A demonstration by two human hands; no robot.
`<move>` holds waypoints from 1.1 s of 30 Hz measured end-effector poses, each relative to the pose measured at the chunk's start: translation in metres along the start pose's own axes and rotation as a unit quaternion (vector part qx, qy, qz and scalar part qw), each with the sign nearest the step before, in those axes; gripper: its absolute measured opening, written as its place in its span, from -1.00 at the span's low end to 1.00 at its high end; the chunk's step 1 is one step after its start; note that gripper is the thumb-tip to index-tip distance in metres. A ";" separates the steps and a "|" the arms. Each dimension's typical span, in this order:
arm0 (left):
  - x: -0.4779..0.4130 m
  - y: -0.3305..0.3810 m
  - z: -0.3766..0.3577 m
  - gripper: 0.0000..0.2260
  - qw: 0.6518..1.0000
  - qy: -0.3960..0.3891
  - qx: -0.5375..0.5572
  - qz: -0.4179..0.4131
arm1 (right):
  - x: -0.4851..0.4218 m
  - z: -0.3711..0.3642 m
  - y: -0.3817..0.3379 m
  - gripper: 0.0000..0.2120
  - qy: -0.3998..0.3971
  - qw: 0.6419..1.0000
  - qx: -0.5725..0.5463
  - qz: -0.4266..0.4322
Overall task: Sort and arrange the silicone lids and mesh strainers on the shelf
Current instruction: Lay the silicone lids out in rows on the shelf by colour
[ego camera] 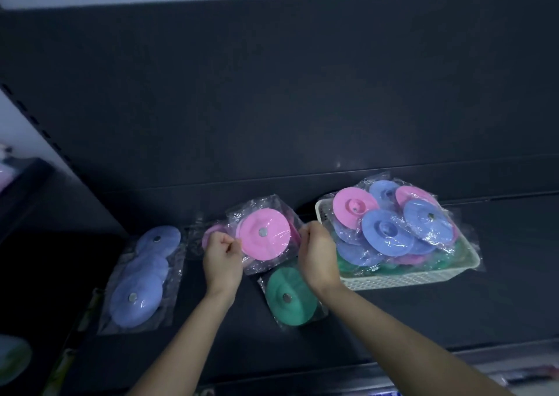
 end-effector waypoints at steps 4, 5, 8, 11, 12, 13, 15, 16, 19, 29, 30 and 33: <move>0.000 -0.003 -0.009 -0.78 1.000 -0.012 -0.012 0.008 | -0.011 0.012 0.008 -0.90 -0.008 0.998 0.059 -0.010; -0.001 -0.010 -0.011 -0.78 1.000 -0.015 -0.015 0.017 | -0.016 0.018 0.012 -0.92 -0.008 0.998 0.059 -0.020; 0.001 -0.019 -0.016 -0.78 0.998 -0.022 -0.043 0.034 | -0.033 0.037 0.034 -0.87 0.009 0.996 0.082 -0.043; 0.010 -0.019 -0.032 -0.79 0.997 -0.045 -0.030 0.049 | -0.050 0.056 0.054 -0.82 0.026 0.994 0.092 -0.057; 0.013 -0.019 -0.037 -0.80 0.997 -0.053 -0.029 0.051 | -0.053 0.062 0.059 -0.82 0.030 0.993 0.094 -0.061; 0.015 -0.019 -0.042 -0.81 0.997 -0.059 -0.036 0.046 | -0.057 0.068 0.063 -0.84 0.032 0.993 0.100 -0.061; 0.015 -0.018 -0.051 -0.83 0.995 -0.066 -0.064 0.028 | -0.063 0.078 0.070 -0.85 0.035 0.991 0.116 -0.057; 0.016 -0.016 -0.054 -0.84 0.994 -0.068 -0.082 0.023 | -0.066 0.081 0.074 -0.84 0.036 0.990 0.122 -0.056; 0.019 -0.011 -0.060 -0.85 0.991 -0.076 -0.107 0.004 | -0.071 0.089 0.081 -0.83 0.047 0.992 0.106 -0.049; 0.012 -0.015 -0.030 -0.75 0.986 -0.051 -0.156 -0.007 | -0.028 0.040 0.064 -0.75 -0.128 0.964 0.208 0.107; 0.013 -0.012 -0.026 -0.79 0.983 -0.051 -0.175 -0.024 | -0.027 0.042 0.058 -0.78 -0.110 0.970 0.189 0.109; 0.019 0.003 -0.021 -0.84 0.964 -0.060 -0.243 -0.092 | -0.026 0.052 0.033 -0.79 -0.040 0.983 0.130 0.122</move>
Point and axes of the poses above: each hand's wrist, its own x-axis away from the middle knuckle, its own z-axis out of the back of the hand, y = z × x, the point moved 10 cm from there along -x, towards the middle knuckle, and after that the axes turned 6 degrees about y, right-handed, at the moved point
